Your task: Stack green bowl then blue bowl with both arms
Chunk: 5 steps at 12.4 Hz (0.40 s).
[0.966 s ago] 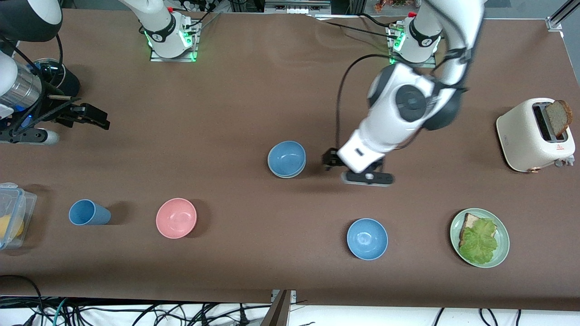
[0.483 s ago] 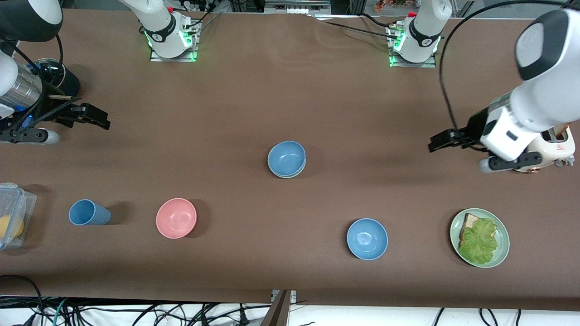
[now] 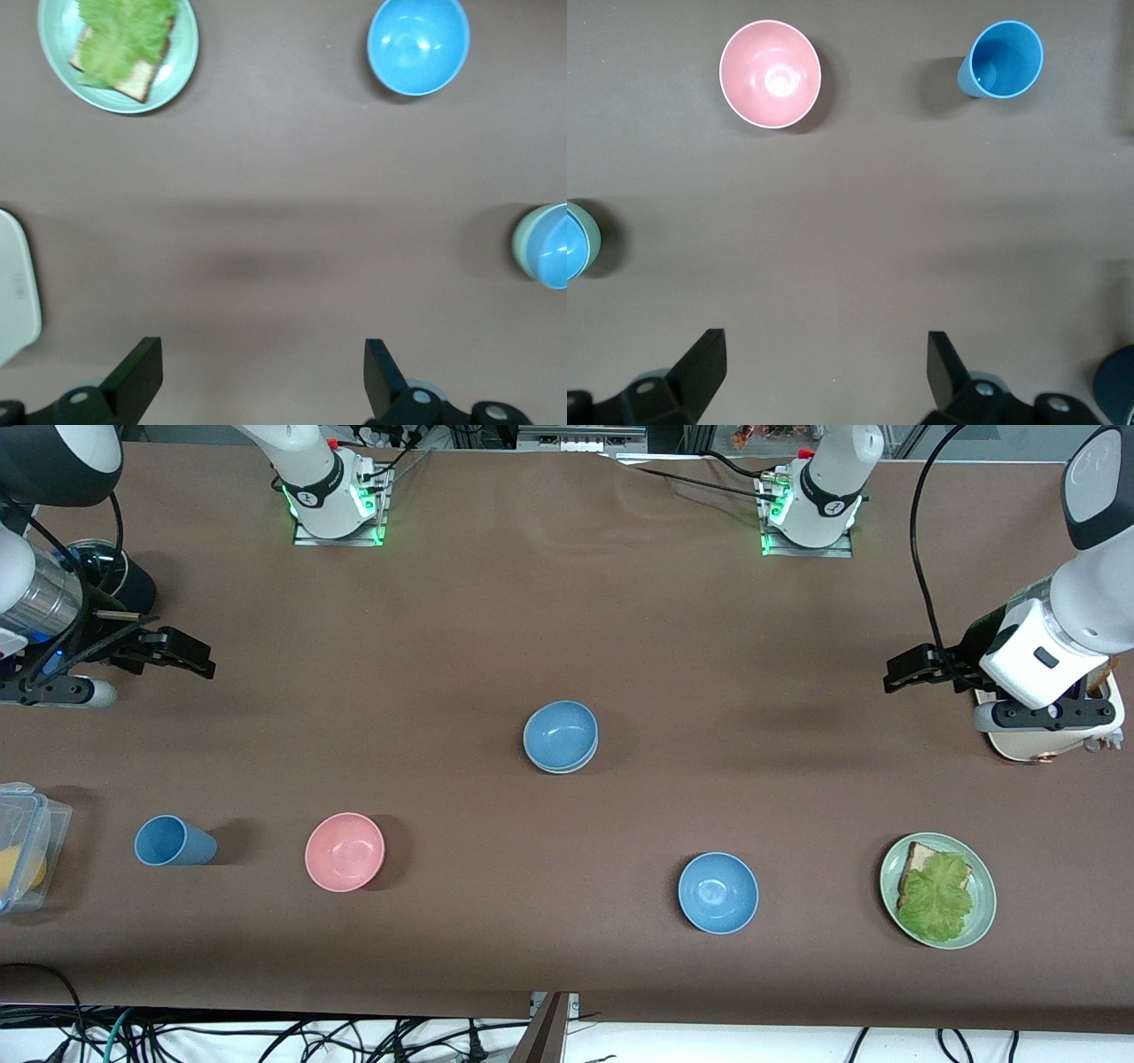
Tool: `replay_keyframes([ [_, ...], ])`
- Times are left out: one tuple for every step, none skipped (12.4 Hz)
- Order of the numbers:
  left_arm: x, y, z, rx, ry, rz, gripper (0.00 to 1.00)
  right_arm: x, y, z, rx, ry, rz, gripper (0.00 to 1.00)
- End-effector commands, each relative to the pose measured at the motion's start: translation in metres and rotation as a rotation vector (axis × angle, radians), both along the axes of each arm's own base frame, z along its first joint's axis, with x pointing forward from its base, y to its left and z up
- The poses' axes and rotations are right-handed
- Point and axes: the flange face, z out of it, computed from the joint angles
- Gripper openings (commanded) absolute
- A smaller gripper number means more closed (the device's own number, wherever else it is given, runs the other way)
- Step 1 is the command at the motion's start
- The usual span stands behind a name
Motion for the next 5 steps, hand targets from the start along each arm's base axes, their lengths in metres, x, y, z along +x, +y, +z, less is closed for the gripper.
replay_keyframes([
  [-0.0024, 0.0037, 0.0029, 0.038, -0.002, -0.057, 1.00, -0.0011, -0.0006, 0.0026, -0.002, -0.002, 0.010, 1.00],
  [-0.0013, 0.0035, 0.0037, 0.028, -0.008, -0.054, 1.00, -0.0008, -0.0023, 0.0028, -0.002, -0.003, 0.007, 1.00],
  [0.0008, 0.0045, 0.0007, 0.027, -0.003, -0.054, 1.00, -0.0008, -0.0032, 0.0028, -0.002, -0.003, 0.005, 1.00],
  [0.0016, 0.0035, -0.0009, 0.026, 0.001, -0.056, 1.00, -0.0006, -0.0030, 0.0029, -0.001, -0.005, 0.005, 1.00],
  [0.0015, 0.0033, 0.0003, 0.024, 0.002, -0.054, 1.00, -0.0003, -0.0031, 0.0037, -0.002, -0.008, 0.005, 1.00],
])
